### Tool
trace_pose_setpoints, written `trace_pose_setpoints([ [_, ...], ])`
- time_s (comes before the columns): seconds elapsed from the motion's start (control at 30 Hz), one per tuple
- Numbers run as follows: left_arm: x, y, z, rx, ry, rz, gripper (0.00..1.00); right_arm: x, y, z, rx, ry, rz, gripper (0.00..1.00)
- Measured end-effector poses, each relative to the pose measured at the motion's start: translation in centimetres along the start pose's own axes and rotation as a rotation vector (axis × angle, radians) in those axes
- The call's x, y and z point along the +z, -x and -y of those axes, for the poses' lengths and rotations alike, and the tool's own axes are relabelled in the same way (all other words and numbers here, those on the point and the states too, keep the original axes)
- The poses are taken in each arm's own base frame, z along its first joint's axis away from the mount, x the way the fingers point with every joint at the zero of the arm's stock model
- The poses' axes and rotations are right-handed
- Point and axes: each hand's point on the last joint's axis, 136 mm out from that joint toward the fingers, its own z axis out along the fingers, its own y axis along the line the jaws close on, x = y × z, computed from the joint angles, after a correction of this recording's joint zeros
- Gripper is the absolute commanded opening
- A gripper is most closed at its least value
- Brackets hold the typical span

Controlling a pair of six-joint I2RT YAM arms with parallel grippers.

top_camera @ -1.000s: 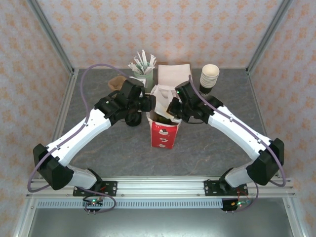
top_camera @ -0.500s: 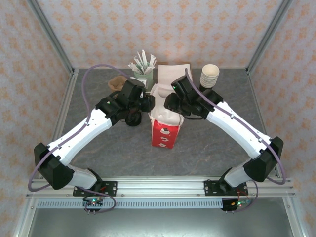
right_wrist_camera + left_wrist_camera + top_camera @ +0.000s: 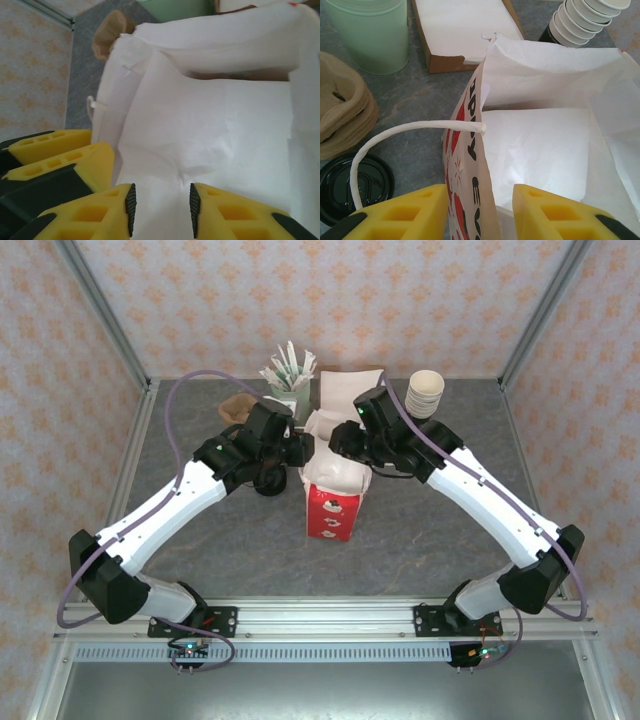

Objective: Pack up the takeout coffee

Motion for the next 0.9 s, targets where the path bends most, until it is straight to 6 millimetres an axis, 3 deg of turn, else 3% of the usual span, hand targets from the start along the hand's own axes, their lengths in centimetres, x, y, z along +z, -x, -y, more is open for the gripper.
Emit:
trace_pose_setpoints([
  [0.1, -1.0, 0.6, 0.1, -0.001, -0.008, 0.026, 0.45, 0.7, -0.1, -0.8, -0.009, 0.039, -0.014, 0.35],
  [0.23, -3.7, 2.5, 0.2, 0.000, -0.014, 0.105, 0.47, 3.3, -0.8, -1.3, -0.011, 0.058, -0.064, 0.32],
  [0.43, -8.6, 4.8, -1.0, -0.007, 0.022, 0.241, 0.50, 8.0, -2.7, 0.0, -0.009, -0.006, -0.150, 0.30],
  [0.6, -11.1, 5.4, -2.7, -0.002, 0.088, 0.301, 0.55, 9.9, -3.9, 1.2, -0.023, -0.060, -0.192, 0.29],
  [0.67, -11.8, 5.7, -3.3, -0.001, 0.115, 0.326, 0.59, 9.6, -3.8, 1.3, -0.037, -0.078, -0.199, 0.29],
  [0.77, -12.7, 6.0, -4.1, 0.005, 0.153, 0.356, 0.69, 8.1, -2.1, 0.0, -0.071, -0.067, -0.159, 0.32],
  [0.9, -13.2, 5.6, -5.7, 0.008, 0.223, 0.385, 0.83, 3.9, 1.6, -3.0, -0.141, -0.008, -0.036, 0.37],
])
